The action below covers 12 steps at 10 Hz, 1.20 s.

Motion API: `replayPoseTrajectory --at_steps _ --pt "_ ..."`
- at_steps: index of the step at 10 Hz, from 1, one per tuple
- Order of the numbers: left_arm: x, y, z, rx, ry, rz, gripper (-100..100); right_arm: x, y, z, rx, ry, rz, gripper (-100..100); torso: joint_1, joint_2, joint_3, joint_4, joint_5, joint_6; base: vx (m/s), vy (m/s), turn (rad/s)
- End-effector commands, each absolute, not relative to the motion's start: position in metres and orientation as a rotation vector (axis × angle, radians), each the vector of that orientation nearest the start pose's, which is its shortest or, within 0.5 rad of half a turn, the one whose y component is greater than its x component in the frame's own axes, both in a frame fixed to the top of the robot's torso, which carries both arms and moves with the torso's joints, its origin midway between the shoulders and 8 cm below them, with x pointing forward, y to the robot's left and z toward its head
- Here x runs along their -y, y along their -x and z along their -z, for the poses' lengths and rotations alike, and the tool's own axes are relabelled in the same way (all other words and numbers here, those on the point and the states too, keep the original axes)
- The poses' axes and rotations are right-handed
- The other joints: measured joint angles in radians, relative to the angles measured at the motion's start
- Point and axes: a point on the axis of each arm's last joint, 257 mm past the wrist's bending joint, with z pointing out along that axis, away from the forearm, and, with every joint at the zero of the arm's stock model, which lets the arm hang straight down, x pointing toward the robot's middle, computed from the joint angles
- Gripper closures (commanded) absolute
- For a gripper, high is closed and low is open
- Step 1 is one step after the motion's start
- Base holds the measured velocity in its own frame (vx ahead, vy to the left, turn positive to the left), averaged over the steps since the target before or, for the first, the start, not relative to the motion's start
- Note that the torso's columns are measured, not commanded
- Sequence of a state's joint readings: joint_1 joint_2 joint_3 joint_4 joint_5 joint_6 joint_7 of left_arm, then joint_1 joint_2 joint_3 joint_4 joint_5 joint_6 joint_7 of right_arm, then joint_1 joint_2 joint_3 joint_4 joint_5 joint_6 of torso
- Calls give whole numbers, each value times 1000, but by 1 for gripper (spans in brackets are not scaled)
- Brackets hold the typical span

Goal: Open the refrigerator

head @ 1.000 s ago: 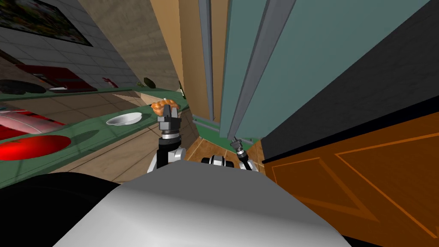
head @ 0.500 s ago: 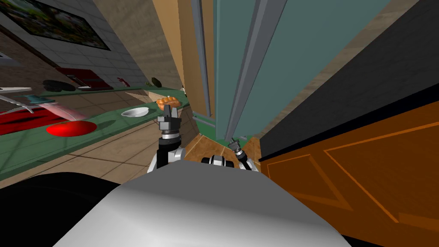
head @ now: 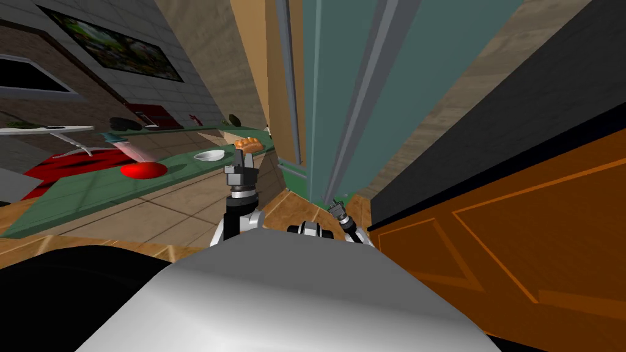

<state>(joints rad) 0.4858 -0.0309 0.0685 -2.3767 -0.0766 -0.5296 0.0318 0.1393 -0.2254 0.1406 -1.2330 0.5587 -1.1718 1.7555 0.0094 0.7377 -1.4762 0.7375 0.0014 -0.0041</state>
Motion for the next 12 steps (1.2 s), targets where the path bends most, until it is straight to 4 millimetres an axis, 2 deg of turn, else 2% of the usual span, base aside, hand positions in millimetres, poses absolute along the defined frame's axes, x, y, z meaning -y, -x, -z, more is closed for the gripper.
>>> replayPoseTrajectory --at_steps 1,2,3,4,6,7,8,9,10,11,12 --pt "-286 -315 -76 -529 521 1245 0 132 -357 244 -744 897 91 100 -1 0 1 -3 -1 0 -44 -7 124" --pt "-286 -315 -76 -529 521 1245 0 157 -355 252 -773 902 96 100 -1 3 2 -3 -1 1 -57 -8 218" --pt "-286 -315 -76 -529 521 1245 0 154 -349 246 -741 896 83 100 -4 4 3 -1 -1 1 -57 -4 157" --pt "-286 -315 -76 -529 521 1245 0 179 -345 252 -766 900 88 100 -5 5 3 2 -1 3 -70 3 263" --pt "-286 -315 -76 -530 521 1245 0 177 -340 246 -736 895 76 100 -6 6 3 3 0 3 -42 -8 46" --pt "-286 -315 -76 -530 521 1245 0 201 -336 250 -757 898 82 100 -3 7 3 3 0 3 -55 -10 239" --pt "-286 -315 -76 -529 521 1245 0 199 -330 246 -731 894 71 100 -4 6 4 3 0 2 -61 -2 163" --pt "-286 -315 -76 -530 521 1245 0 224 -326 248 -751 897 80 100 -5 5 2 3 0 4 -75 5 285" --pt "-286 -315 -76 -529 521 1245 0 222 -321 243 -724 893 68 100 -6 6 3 3 0 3 -56 2 122" --pt "-286 -315 -76 -530 521 1245 0 246 -318 244 -747 896 81 100 -4 8 3 5 1 5 -58 -3 194" --pt "-286 -315 -76 -530 521 1245 0 245 -315 242 -735 895 76 100 -3 9 4 6 2 3 -59 -8 131"
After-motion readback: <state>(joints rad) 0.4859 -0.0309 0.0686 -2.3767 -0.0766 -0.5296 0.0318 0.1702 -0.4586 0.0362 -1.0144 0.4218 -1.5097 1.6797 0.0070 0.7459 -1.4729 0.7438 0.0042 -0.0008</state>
